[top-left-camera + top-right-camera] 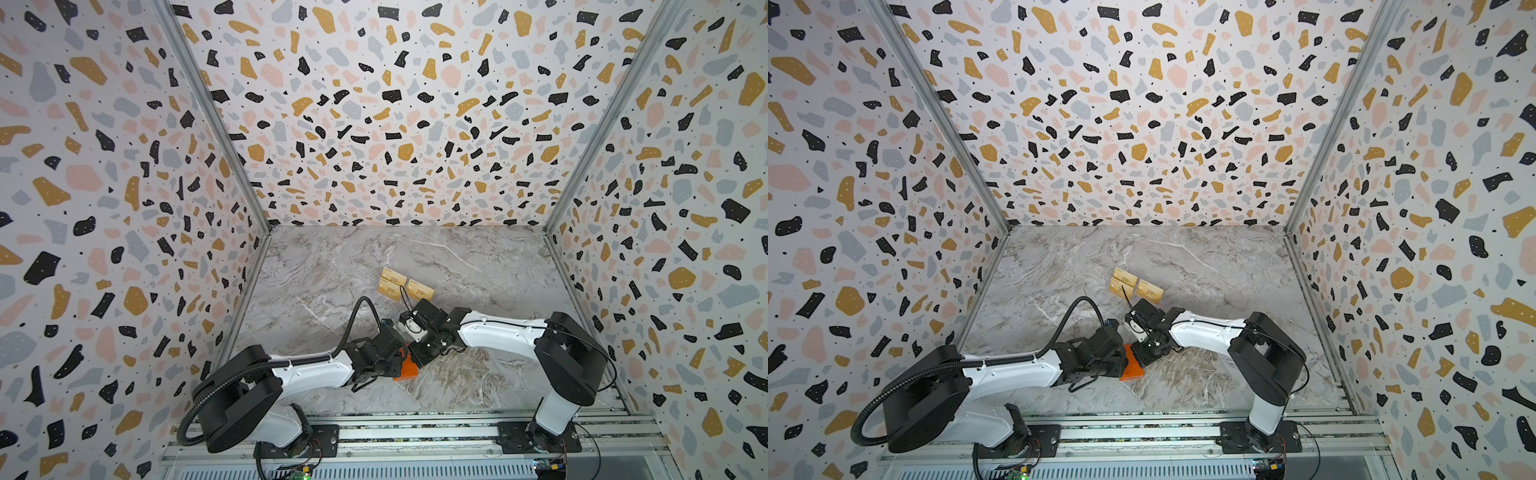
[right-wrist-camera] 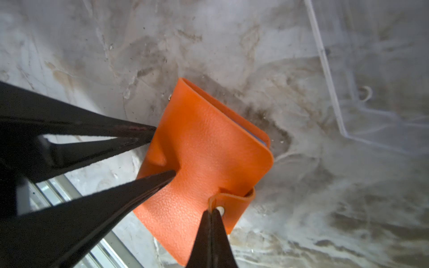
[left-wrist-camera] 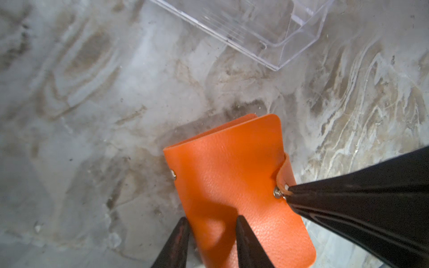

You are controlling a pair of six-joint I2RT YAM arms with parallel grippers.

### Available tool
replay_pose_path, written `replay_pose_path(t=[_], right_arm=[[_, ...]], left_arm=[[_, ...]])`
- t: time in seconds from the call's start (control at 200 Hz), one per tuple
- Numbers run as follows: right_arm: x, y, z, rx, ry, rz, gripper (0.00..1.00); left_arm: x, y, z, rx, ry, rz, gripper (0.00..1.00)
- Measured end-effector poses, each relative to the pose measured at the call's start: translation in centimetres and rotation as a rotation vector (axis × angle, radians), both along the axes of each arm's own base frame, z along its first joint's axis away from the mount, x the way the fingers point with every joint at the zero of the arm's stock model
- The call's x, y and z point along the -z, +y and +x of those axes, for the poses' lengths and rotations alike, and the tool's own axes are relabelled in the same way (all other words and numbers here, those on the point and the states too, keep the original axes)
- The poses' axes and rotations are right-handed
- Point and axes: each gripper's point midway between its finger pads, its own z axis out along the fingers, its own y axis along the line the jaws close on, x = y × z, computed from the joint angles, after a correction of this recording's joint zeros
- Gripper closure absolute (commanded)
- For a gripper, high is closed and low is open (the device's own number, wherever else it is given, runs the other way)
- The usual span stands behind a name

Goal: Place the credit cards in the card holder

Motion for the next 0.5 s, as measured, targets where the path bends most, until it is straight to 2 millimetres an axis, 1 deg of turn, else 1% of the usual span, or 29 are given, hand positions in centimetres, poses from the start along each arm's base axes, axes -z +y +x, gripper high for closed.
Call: replay_pose_path(t=[0.501], right_arm=[[-0.14,0.13,-0.09,0.004,0.034,0.028,1.00]], left_arm=[[0.00,-0.01,0.00,0.000,0.000,0.000,0.64]])
